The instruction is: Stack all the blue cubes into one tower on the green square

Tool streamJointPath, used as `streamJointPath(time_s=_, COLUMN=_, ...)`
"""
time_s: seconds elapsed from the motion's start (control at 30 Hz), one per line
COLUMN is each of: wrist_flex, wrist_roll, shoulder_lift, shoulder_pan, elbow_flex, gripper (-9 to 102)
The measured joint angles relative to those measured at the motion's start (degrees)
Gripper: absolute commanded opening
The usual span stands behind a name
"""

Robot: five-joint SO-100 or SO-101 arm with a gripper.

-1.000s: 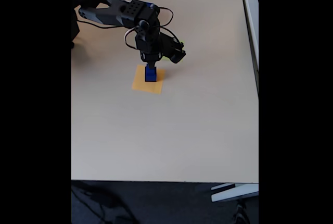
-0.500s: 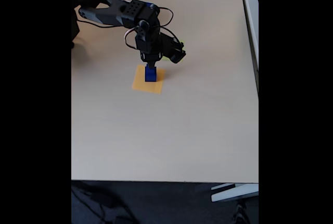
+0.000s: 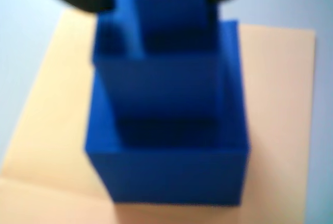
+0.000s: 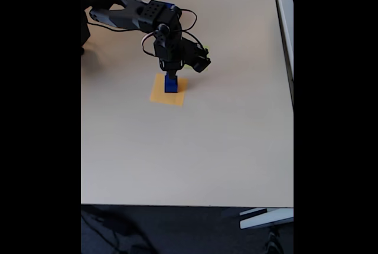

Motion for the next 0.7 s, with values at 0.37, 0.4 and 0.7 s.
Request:
streamJointPath(time_s=0.37, wrist_flex=0.0, wrist_roll=-1.1, shoulder_lift=0.0, shoulder_pan=0.0, elbow_flex=0.0, gripper=14)
streamJointPath(time_s=0.4, wrist_flex=-0.2, wrist_roll=-1.5, shoulder_lift=0.0, shoulder_pan=0.0, elbow_flex=0.0, gripper=15)
streamJointPath(time_s=0.7, wrist_flex=-0.7, wrist_roll=-2.9, shoulder_lift=0.0, shoulder_pan=-0.2, elbow_flex=0.0, gripper=16)
